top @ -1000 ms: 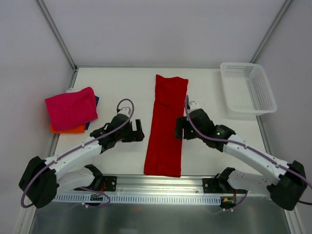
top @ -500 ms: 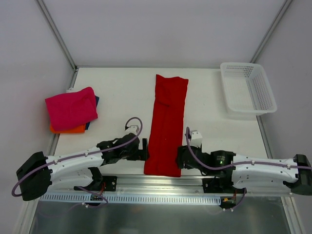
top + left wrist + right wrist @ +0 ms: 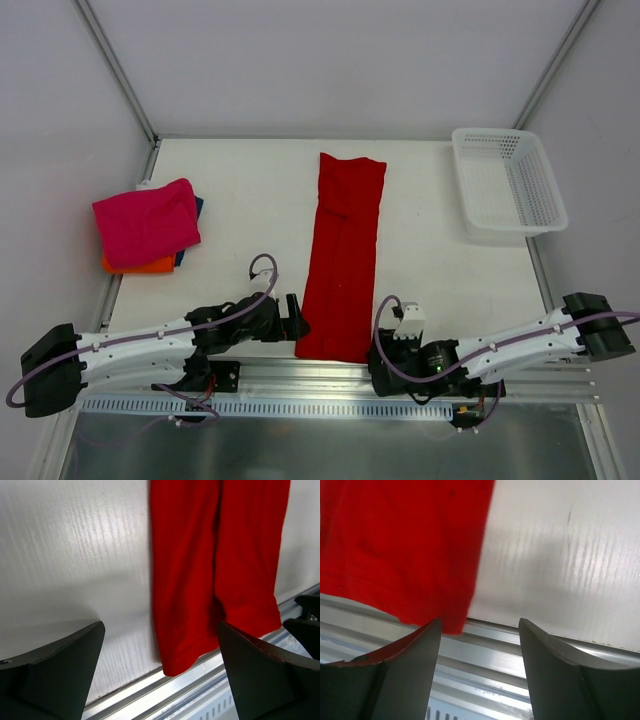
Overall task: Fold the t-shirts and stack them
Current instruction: Fold the tshirt
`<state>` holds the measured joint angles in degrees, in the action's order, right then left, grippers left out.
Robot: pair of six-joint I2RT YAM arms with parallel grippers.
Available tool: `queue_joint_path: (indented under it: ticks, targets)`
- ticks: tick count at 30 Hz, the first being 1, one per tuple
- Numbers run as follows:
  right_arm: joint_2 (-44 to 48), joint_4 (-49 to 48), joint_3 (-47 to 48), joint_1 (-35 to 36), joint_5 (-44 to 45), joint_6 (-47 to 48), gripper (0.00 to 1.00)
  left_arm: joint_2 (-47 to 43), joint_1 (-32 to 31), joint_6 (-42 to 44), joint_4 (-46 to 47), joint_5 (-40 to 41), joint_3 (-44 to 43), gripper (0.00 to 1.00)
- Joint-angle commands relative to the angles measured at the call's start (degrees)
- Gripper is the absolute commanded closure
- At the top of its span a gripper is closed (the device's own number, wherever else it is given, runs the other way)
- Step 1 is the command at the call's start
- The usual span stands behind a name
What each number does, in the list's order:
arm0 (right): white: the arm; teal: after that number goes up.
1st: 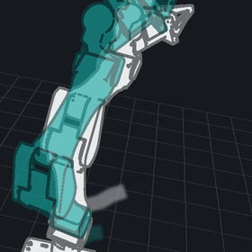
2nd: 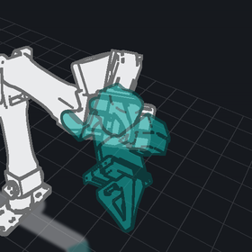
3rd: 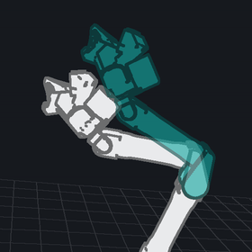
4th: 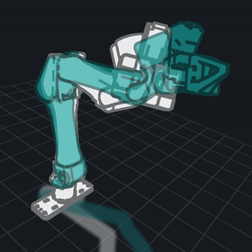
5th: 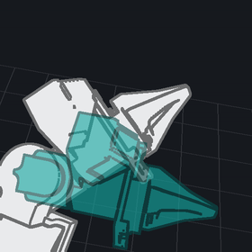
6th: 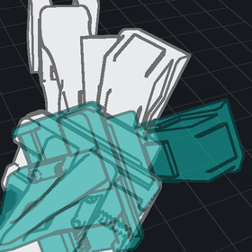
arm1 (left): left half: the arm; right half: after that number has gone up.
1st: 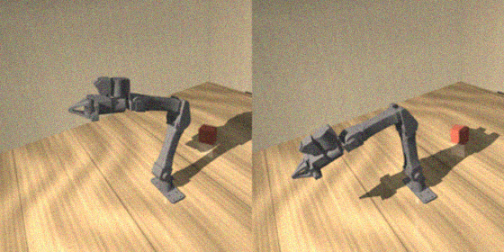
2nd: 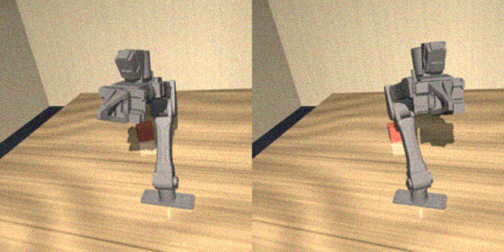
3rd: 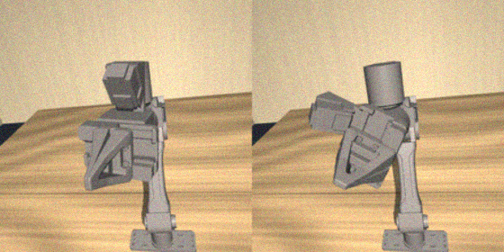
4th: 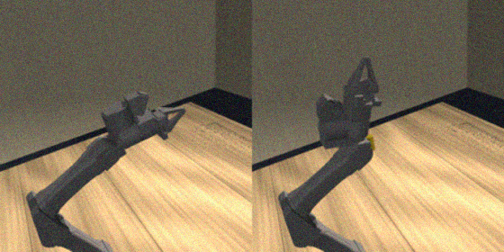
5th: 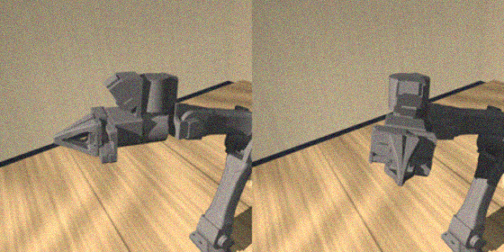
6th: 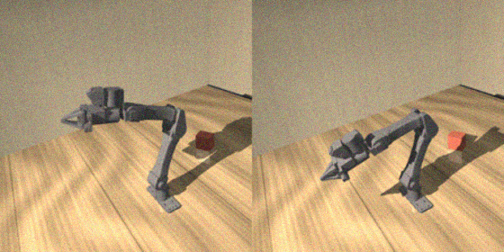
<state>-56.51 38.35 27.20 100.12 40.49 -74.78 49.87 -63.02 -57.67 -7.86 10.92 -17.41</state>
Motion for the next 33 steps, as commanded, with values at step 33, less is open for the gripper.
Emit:
queue_joint_path:
  ticks: [33]
  targets:
    - [-16.3,-11.1,-5.1,17.7,17.9,-37.1,0.29,-5.1,-5.4,-14.2,9.4,-8.4,16.7,0.02]
